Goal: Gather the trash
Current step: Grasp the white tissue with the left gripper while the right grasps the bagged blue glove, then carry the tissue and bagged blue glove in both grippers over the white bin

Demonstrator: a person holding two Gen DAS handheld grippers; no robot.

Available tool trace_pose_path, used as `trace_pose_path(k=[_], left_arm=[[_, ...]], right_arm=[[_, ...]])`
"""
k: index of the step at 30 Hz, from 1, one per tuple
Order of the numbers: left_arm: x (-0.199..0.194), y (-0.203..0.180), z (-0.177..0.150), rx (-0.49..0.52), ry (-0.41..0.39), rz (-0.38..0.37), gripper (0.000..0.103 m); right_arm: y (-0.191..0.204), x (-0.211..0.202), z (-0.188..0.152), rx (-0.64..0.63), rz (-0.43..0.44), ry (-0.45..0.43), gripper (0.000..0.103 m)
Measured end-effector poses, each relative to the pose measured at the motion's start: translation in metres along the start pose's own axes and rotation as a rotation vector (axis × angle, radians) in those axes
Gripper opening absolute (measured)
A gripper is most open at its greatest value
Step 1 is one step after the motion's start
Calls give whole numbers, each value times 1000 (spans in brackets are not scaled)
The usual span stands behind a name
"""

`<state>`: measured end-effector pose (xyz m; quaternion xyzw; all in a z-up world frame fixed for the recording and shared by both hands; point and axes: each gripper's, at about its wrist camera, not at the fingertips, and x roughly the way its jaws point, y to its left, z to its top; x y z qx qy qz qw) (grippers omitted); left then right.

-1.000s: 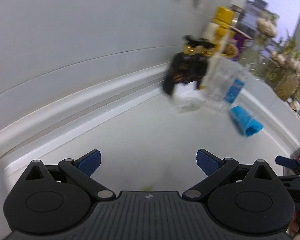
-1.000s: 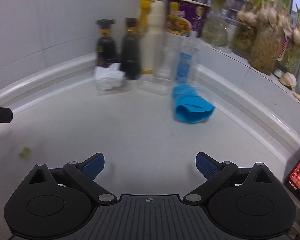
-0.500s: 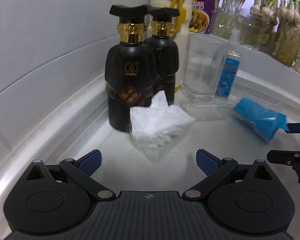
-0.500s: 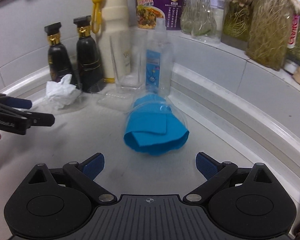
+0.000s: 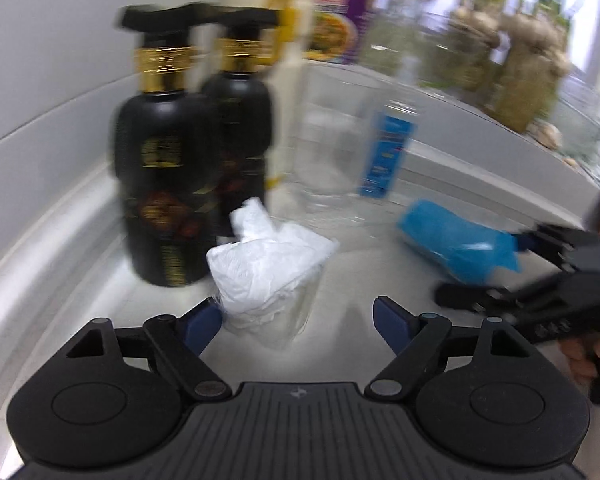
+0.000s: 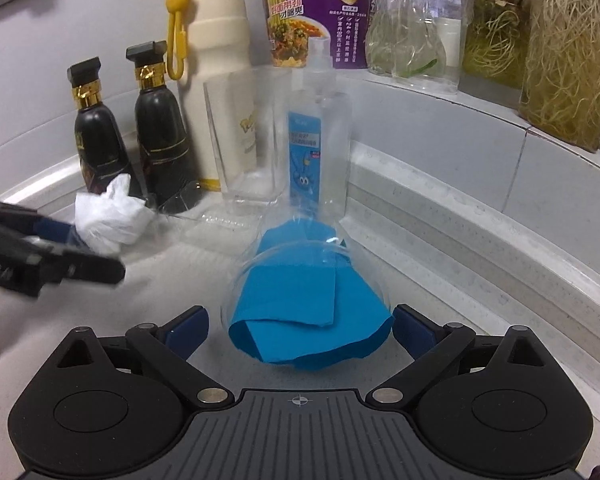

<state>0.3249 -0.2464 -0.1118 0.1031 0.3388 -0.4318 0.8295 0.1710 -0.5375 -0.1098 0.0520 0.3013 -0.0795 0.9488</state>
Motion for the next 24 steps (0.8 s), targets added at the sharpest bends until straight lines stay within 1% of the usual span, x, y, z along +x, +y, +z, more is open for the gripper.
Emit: trace_pose_path(k=[1,2,3,5,7,8,9,10,12,13,14,15,19,24], left_arm=[[0,-4,-1,22,3,7,88],[1,-6,-2,42,2,27,95],[2,-7,-2,58,-1,53,98],[6,-5,-1,60,0,96,98],[10,0,2,20,3,97,96],[10,4,3,-4,1,86,91],[9,7,4,-21,-6,81,83],[9,8,6,-33,-11,82,78],[6,8,8,-57,-10,92,50],[6,9,9,-71,-8,97,46],[3,9,9,-83,-7,103,44],[1,8,9,-88,-10,107,43],[-16,5,6,-91,-21,130,43],[-48,6,4,-149,-39,133,42]], right_arm=[[0,1,1,0,-2,-1,99],[-1,1,0,1,-5,-2,99],[-2,1,1,2,-6,-1,99],[-3,2,2,3,-6,-1,99],[-3,2,3,1,-2,-5,99],[-2,2,3,-1,1,-8,99],[-2,2,4,-2,4,-13,99],[-1,2,4,-3,6,-17,99],[0,1,5,1,18,-29,96],[0,0,5,8,27,-35,92],[1,-1,5,15,39,-37,78],[2,-2,6,20,48,-34,74],[6,-15,7,25,53,-51,74],[10,-43,11,36,50,-69,74]])
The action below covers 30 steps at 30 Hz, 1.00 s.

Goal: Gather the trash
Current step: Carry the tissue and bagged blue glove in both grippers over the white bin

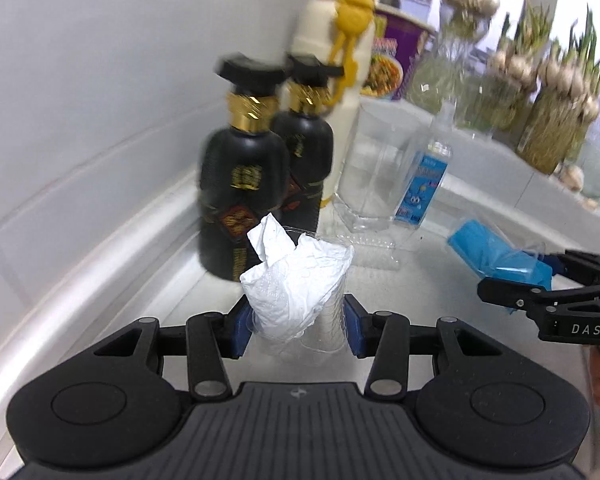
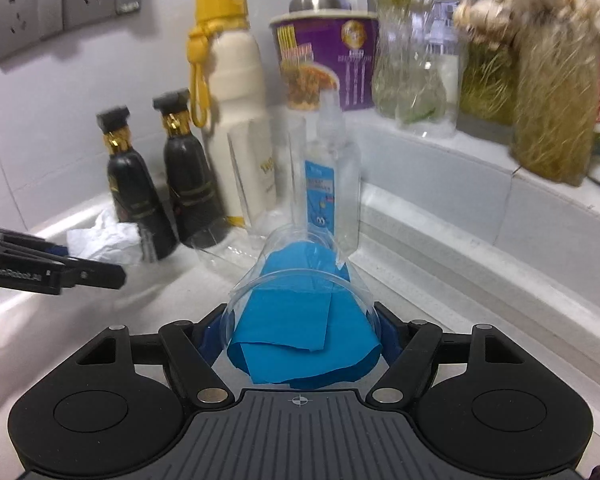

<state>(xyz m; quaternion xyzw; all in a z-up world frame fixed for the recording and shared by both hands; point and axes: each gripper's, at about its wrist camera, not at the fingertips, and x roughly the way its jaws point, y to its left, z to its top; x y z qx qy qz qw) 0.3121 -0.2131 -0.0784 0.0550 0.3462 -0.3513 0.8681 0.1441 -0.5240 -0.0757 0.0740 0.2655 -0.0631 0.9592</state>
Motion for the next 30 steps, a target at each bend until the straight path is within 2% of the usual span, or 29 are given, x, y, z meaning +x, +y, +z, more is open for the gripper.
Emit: trace_pose_path(k=[7,18,30], left_arm=[[-60,4,-14,-87,-32,14,42],[-157,10,-66,-177,-39,48,42],[-255,24,-147,-319,-47,134,43]], right_arm=[[22,-57,-10,52,21,-5,74],[94,-139,-45,15,60,10,74],[198,-197,-78,-55,210,57,74]])
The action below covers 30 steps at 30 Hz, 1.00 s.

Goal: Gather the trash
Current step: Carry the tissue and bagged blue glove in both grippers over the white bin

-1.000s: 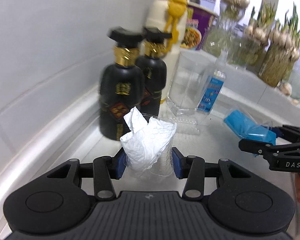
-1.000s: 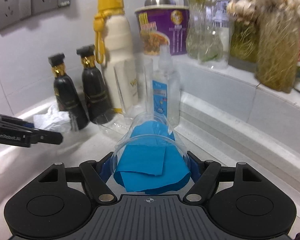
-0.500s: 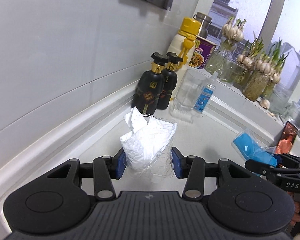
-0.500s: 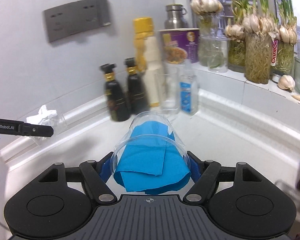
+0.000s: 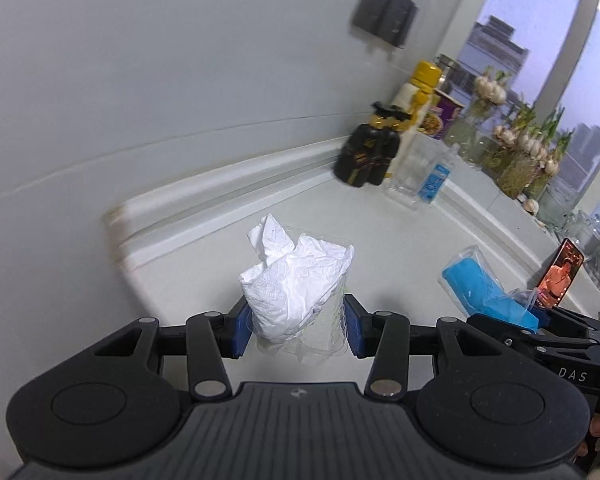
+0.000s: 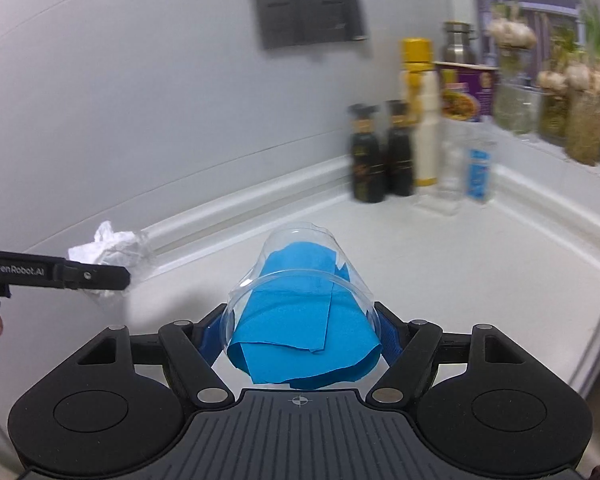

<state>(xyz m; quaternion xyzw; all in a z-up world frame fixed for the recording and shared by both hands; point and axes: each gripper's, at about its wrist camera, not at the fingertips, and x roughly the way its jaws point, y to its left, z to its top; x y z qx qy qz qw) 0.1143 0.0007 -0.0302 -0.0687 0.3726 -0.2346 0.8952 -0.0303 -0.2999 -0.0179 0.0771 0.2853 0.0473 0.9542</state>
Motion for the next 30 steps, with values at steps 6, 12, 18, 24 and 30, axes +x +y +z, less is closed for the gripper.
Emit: trace_pose_path(k=[6,12,18,24,30], left_arm=[[-28,36,-38,-98,32,46,43],[-39,73,-79,-190,105,91,43],[-31,104,-112,-247,203,153,43],[-7,135,-147,-373,286,197,44],[40,161,-173,-415,388,205,44]], right_arm=[[60,-1,-16,-35,122,52,74],[116,7,-36,-95,227,129,74],[164,26,-76,-209,292,278,74],[187,64,-112,-271,297,478,74],[203,119,-142,-351,242,599,74]])
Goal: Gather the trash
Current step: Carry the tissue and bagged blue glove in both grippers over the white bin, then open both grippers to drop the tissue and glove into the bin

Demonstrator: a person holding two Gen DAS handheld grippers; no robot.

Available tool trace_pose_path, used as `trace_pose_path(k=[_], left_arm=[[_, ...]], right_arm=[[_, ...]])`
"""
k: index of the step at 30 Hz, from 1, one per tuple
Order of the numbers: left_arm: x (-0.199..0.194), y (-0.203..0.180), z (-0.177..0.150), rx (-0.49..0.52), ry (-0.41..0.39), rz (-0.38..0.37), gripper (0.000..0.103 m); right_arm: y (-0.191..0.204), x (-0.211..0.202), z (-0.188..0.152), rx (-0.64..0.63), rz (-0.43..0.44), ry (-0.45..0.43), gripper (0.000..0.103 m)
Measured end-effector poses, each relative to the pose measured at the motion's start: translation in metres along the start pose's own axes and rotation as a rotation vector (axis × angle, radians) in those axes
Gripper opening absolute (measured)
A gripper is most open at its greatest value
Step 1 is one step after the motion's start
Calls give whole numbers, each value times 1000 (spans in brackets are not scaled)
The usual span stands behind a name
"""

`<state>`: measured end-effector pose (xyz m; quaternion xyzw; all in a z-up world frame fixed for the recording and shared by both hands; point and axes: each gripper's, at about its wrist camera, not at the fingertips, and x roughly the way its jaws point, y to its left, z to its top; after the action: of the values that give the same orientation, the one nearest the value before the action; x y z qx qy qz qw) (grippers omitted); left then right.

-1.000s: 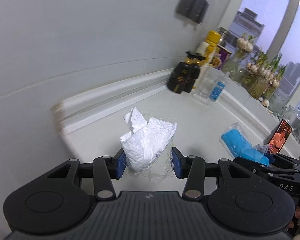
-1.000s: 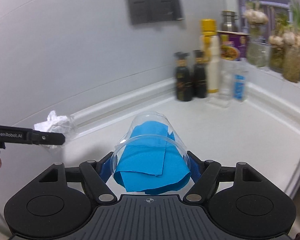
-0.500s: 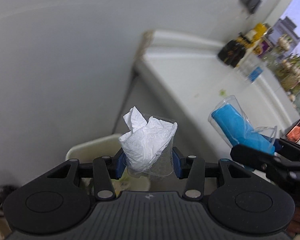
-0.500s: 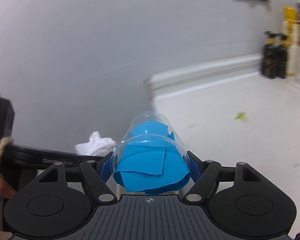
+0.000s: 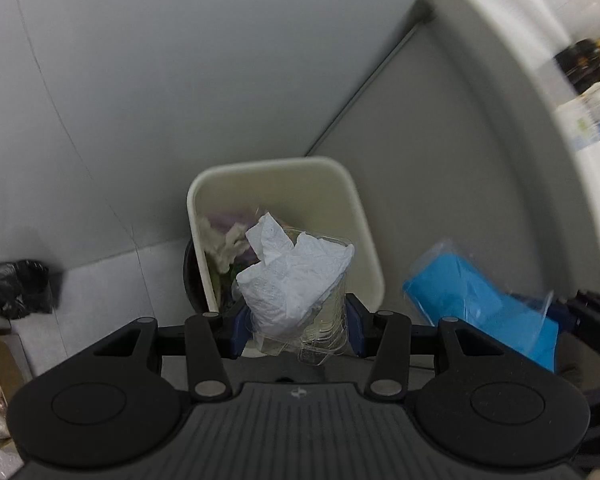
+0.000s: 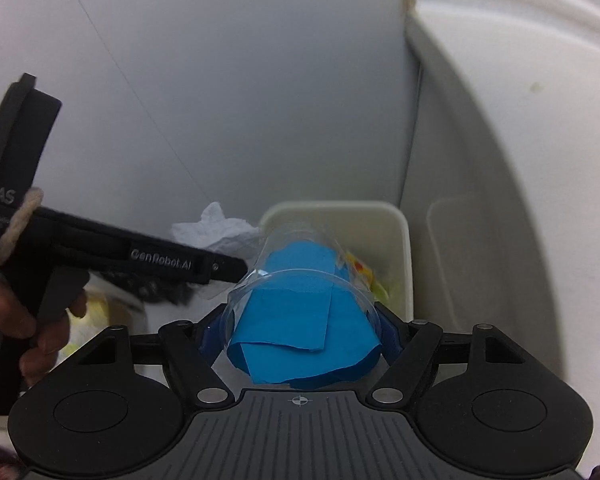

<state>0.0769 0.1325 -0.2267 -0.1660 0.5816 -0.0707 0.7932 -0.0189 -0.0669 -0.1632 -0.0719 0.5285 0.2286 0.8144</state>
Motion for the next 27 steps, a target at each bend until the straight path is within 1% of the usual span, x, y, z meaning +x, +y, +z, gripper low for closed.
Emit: trace_pose_path(k=[3,6,7,10,12,14,16,17,21,22,24,27], left_arm=[[24,7,6,2,26,6,44],[40,12,12,0,20,4,45],[44,14,16,-7,24,-3,46],[50,19,21,-20,18,3,55],[48,22,23,-33,-5,10,64],[45,25,24,-51,-19,1,69],[43,25,27,-63,-24,1,70],[44,26,27,-66,-21,3,70],[45,25,29,-58,-10,3,71],[45,25,28,-54,-8,3,71],[46,25,28,-48,-3,5,72],[45,22,28,-44,1,6,75]], right_arm=[[-1,29,10,-11,-18,43,75],[-2,55,19,-25,-12,78,76],[-4,61,22,-20,-11,83,76],[-12,76,28,12,15,109,78],[-17,80,31,32,19,117,85],[-20,81,33,45,15,111,87],[-22,79,32,57,17,108,88],[-21,75,26,59,16,107,89],[-21,72,21,52,8,105,89],[-24,72,22,51,9,105,89],[-29,80,36,49,11,107,89],[-25,76,33,32,16,100,89]])
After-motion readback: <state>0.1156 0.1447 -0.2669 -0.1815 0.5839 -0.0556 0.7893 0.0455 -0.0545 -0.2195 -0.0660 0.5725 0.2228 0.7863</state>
